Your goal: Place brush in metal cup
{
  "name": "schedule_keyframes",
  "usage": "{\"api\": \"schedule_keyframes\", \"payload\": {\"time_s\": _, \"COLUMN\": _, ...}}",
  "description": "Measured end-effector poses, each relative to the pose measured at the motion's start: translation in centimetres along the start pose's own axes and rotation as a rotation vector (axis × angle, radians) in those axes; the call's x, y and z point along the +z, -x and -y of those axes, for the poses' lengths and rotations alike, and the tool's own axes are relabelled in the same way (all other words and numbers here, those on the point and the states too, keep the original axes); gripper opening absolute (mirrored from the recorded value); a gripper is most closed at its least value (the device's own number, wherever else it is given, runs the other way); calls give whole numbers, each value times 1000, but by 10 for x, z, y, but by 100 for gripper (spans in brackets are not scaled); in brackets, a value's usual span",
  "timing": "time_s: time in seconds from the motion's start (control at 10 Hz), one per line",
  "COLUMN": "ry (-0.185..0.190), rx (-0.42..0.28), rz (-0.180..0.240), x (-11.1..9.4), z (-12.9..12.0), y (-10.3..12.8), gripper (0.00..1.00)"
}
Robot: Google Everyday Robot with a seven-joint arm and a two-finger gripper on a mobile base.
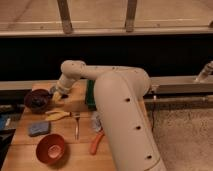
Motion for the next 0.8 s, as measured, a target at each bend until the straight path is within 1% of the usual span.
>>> {"api": "schedule_keyframes", "payload": {"time_s": 0.1, "ry": 8, "rx": -11, "rz": 28, "x": -7, "z": 0, "y": 5, "gripper": 0}}
{"api": "schedule_keyframes", "payload": {"time_s": 0.2, "ry": 10, "rx": -23, "rz": 44, "x": -12, "z": -2, "y": 11, "gripper": 0}}
{"api": "schedule_keyframes", "payload": {"time_s": 0.4, "ry": -2, "rx": -42, "rz": 69, "x": -25, "z": -3, "y": 23, "gripper": 0}}
{"api": "schedule_keyframes", "payload": {"time_s": 0.6, "ry": -44, "rx": -39, "rz": 83, "x": -39, "z": 5, "y": 29, "gripper": 0}}
{"api": "schedule_keyframes", "payload": {"time_s": 0.7, "ry": -78, "rx": -33, "rz": 84, "x": -50, "z": 12, "y": 33, "gripper": 0}}
{"api": "schedule_keyframes", "payload": {"time_s": 0.8, "ry": -109, "rx": -22, "rz": 76, "x": -58, "z": 21, "y": 34, "gripper": 0}}
